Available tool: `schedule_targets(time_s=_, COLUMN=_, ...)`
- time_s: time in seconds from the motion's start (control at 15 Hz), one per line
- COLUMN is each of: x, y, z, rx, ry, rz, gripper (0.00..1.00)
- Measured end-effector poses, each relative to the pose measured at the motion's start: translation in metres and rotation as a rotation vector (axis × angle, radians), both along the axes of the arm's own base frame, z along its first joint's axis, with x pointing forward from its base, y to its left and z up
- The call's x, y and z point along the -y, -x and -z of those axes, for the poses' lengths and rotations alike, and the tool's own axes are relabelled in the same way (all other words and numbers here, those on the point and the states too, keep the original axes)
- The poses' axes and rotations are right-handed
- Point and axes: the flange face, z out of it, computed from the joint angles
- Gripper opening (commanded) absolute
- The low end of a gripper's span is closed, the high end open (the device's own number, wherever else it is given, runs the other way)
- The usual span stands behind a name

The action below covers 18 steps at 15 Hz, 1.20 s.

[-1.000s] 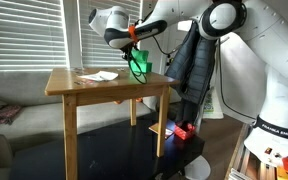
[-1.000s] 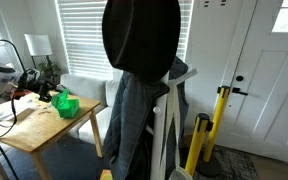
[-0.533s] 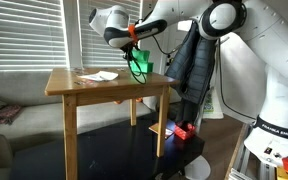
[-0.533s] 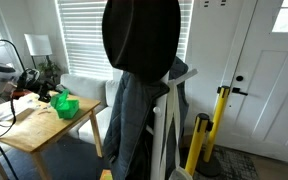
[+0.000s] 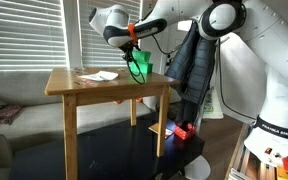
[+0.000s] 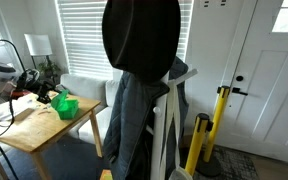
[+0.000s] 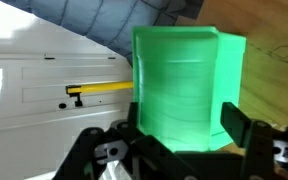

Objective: Open the green container

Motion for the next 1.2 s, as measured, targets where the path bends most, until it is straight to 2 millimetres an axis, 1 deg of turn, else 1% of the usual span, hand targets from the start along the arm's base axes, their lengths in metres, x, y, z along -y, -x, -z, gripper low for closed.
schedule_targets(time_s=0.07, x=0.000, y=0.000, z=0.001, rx=-0.002, ry=-0.001, rz=0.002, gripper=0.88)
schedule_targets(time_s=0.13, x=0.000, y=0.001, z=0.001, rx=-0.005, ry=-0.001, rz=0.005, gripper=0.87)
schedule_targets(time_s=0.2, x=0.000, y=0.001, z=0.001, rx=-0.006, ry=-0.003, rz=0.006, gripper=0.88)
schedule_targets(time_s=0.27, x=0.000, y=0.001, z=0.001, rx=-0.007, ry=-0.005, rz=0.007, gripper=0.92)
schedule_targets(time_s=0.33, x=0.000, y=0.001, z=0.002, rx=-0.009, ry=-0.008, rz=0.008, gripper=0.98)
schedule_targets(time_s=0.47, x=-0.001, y=0.001, z=0.000, rx=-0.007, ry=-0.013, rz=0.009, gripper=1.00)
schedule_targets(time_s=0.6, x=-0.002, y=0.002, z=-0.006, rx=0.001, ry=-0.021, rz=0.010, gripper=1.00)
schedule_targets(time_s=0.87, x=-0.004, y=0.008, z=-0.035, rx=0.016, ry=-0.047, rz=0.032, gripper=1.00)
schedule_targets(time_s=1.07, x=0.001, y=0.018, z=-0.063, rx=-0.056, ry=-0.104, rz=0.043, gripper=1.00)
schedule_targets(time_s=1.2, x=0.009, y=0.023, z=-0.084, rx=-0.112, ry=-0.167, rz=0.034, gripper=1.00)
